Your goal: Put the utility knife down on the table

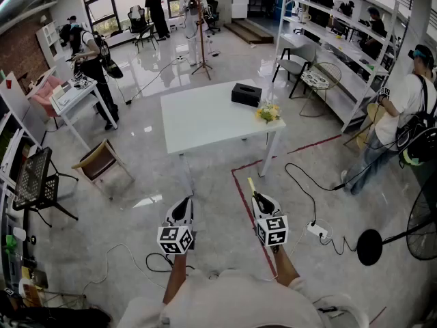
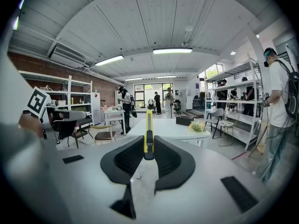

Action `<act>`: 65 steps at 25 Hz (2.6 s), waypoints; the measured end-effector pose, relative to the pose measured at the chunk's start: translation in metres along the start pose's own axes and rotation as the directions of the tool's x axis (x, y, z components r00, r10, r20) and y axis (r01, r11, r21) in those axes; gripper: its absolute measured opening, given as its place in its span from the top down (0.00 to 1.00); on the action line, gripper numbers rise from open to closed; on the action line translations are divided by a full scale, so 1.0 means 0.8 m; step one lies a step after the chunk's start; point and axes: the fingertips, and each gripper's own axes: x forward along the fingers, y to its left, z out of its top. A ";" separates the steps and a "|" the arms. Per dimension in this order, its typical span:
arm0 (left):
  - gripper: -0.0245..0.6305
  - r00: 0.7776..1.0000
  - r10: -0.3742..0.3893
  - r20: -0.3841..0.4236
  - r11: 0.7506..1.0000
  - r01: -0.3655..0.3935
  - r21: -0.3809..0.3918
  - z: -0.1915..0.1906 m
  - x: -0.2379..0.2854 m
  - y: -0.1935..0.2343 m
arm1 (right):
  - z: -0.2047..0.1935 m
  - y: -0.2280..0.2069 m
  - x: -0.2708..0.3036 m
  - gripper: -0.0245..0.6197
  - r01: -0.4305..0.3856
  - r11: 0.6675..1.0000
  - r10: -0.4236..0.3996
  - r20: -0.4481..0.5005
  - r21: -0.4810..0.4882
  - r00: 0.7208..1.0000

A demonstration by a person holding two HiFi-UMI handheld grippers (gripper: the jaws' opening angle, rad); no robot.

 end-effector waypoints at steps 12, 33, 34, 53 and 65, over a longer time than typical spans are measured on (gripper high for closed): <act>0.93 1.000 -0.002 0.001 1.000 0.002 0.007 0.002 0.002 -0.011 | 0.002 -0.003 -0.004 0.83 -0.016 1.000 0.016 0.008 0.005 1.000; 0.93 1.000 0.008 0.000 1.000 -0.008 0.003 -0.011 0.036 -0.039 | -0.009 -0.038 0.004 0.83 -0.038 0.999 0.038 -0.005 0.003 0.999; 0.93 1.000 0.008 -0.002 1.000 -0.008 0.001 -0.013 0.039 -0.039 | -0.010 -0.040 0.006 0.83 -0.041 0.999 0.041 -0.008 0.003 0.999; 0.93 1.000 -0.010 -0.022 1.000 0.010 -0.023 -0.012 0.167 0.020 | 0.007 -0.083 0.130 0.83 -0.032 0.999 0.032 -0.040 0.002 0.999; 0.93 0.999 -0.032 -0.015 0.999 0.033 0.011 0.056 0.316 0.127 | 0.088 -0.119 0.299 0.83 -0.014 1.000 0.014 -0.007 -0.007 1.000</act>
